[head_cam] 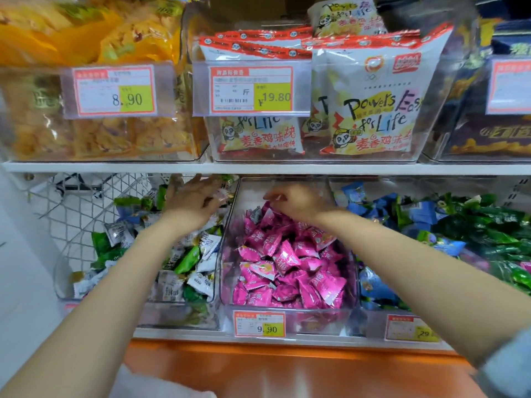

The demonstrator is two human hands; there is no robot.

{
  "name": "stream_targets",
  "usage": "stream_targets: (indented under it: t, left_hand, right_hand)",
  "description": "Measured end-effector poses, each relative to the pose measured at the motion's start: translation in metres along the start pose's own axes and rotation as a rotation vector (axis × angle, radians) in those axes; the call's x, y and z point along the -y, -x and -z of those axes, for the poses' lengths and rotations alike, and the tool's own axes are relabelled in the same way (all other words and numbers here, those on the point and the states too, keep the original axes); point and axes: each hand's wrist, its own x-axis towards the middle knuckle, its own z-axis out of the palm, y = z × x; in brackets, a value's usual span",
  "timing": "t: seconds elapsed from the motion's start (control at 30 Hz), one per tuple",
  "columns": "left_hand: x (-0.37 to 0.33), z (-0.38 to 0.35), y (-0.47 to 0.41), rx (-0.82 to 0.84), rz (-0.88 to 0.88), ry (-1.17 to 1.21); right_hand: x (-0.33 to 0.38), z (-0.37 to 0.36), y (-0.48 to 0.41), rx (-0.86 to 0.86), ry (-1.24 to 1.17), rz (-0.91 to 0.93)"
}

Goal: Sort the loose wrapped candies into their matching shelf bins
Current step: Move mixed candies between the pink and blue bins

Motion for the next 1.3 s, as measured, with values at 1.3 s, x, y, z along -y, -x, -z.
stream_targets:
  t: [1.3]
  left_hand:
    - [-0.088,-0.003,0.016,-0.192,-0.194,0.351]
  right_hand:
    - [-0.046,0.088,0.078,-0.167,0.098,-0.234]
